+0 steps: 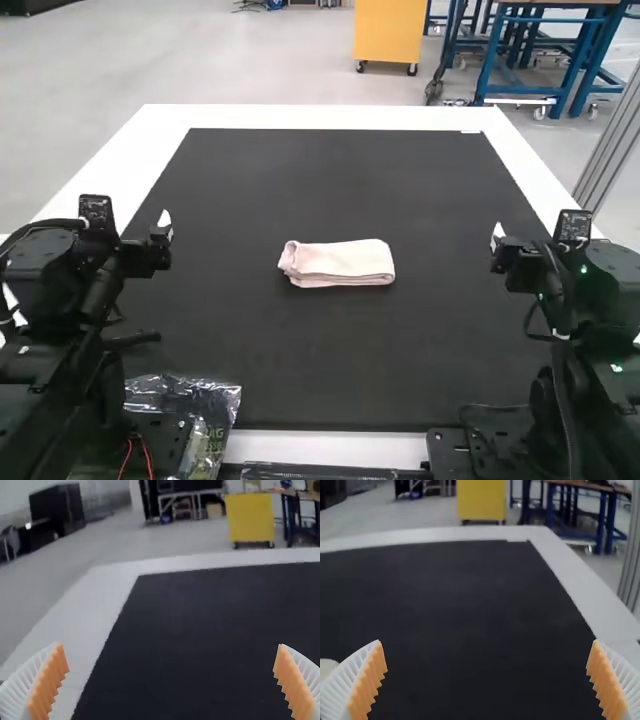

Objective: Fold the towel.

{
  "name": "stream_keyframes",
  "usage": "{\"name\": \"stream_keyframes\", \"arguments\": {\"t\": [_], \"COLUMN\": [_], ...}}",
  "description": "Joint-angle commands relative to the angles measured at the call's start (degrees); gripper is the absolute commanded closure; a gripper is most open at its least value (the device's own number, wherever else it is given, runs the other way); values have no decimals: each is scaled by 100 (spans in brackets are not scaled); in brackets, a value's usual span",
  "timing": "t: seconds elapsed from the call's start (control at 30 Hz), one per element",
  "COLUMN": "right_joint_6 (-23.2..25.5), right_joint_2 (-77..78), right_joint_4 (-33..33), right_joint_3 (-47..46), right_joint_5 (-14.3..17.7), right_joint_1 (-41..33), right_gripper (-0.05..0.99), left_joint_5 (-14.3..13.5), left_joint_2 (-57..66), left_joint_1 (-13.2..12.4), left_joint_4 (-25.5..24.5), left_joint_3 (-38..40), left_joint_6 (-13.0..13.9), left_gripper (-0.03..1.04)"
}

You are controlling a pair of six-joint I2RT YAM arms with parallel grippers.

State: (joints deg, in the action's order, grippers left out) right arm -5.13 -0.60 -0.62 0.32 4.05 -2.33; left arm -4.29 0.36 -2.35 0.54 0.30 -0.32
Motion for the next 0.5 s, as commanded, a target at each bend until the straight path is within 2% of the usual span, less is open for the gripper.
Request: {"name": "stream_keyframes", "arguments": {"t": [0.0,0.17,0.47], "right_joint_6": [-15,-15,-15], "right_joint_2": [51,51,60], "right_joint_4": [-8,-8,-8], "right_joint_3": [-32,-32,-32], "right_joint_5": [113,113,113], "right_joint_1": [57,57,57], "right_gripper": [1,1,1], "left_joint_5": [-63,-63,-63], "left_joint_2": [-36,-36,-36], "left_joint_1": [15,-2,-11], "left_joint_4": [-36,-54,-54], "left_joint_3": [-30,-30,-30], "left_joint_6": [-803,-909,-918], "left_gripper": [4,4,4]}}
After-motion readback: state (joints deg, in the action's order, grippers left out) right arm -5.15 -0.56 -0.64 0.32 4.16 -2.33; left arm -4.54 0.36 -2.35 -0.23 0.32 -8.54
